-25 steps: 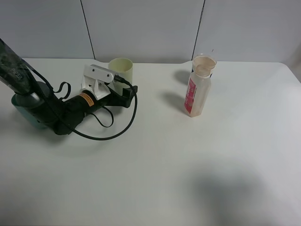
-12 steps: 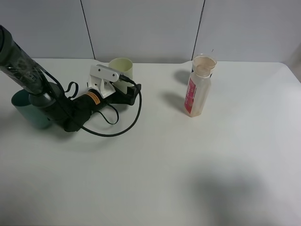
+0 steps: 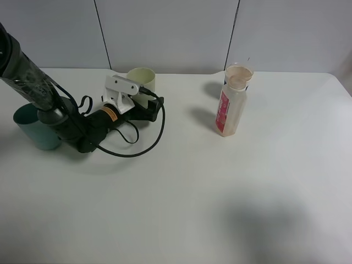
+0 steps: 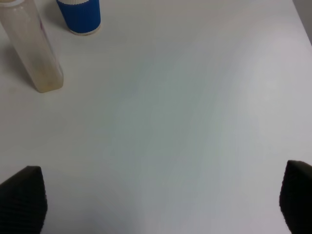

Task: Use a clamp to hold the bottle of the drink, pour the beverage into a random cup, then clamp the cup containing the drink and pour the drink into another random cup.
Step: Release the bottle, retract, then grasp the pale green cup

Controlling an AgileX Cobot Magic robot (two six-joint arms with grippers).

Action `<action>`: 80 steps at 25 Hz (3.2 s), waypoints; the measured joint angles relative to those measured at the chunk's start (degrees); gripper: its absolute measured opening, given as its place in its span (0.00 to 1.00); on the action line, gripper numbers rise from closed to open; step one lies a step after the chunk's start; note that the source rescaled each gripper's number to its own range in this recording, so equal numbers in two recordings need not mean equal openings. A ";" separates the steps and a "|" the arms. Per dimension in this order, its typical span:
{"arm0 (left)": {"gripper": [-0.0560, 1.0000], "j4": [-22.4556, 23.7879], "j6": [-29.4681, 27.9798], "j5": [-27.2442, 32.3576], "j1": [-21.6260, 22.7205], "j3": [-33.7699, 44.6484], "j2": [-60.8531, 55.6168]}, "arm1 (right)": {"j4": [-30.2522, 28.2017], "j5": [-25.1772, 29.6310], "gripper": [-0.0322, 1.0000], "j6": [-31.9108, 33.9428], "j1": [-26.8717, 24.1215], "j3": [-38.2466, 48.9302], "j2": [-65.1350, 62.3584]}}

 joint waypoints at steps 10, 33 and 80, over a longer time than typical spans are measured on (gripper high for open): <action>1.00 0.12 -0.64 -0.01 0.95 -0.16 0.15 | 0.00 0.00 0.91 0.00 0.00 0.00 0.00; 1.00 1.24 -3.63 0.00 1.00 -4.04 2.31 | 0.00 0.00 0.91 0.00 0.00 0.00 0.00; 0.07 10.77 -6.39 1.32 1.11 -7.90 1.83 | 0.00 0.00 0.91 0.00 0.00 0.00 0.00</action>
